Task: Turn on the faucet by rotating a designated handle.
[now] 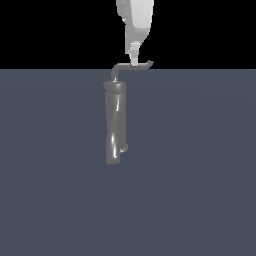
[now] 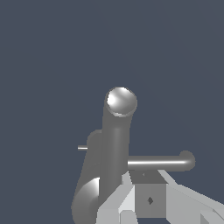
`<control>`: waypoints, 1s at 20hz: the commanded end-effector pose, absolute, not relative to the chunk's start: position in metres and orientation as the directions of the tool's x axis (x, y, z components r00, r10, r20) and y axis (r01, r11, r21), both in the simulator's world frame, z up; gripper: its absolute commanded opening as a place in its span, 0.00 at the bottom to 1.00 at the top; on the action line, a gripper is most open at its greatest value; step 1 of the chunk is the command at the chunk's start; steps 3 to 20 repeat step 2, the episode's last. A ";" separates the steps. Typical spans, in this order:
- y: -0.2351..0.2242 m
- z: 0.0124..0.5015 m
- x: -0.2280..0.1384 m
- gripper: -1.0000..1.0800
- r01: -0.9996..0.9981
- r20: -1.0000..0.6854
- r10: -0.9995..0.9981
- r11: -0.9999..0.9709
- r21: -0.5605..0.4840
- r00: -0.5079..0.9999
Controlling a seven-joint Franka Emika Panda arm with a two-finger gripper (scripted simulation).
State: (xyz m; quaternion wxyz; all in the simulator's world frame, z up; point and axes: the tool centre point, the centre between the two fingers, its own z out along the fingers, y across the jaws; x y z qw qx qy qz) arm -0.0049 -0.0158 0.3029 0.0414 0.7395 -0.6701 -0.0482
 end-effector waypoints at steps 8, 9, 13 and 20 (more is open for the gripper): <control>-0.050 0.300 0.054 0.00 -0.999 0.000 -0.999 -0.050 0.000 0.050; -0.050 0.300 0.054 0.00 -0.999 0.000 -0.999 -0.050 0.000 0.050; -0.050 0.300 0.054 0.00 -0.999 0.000 -0.999 -0.050 0.000 0.050; -0.050 0.300 0.054 0.00 -0.999 0.000 -0.999 -0.050 0.000 0.050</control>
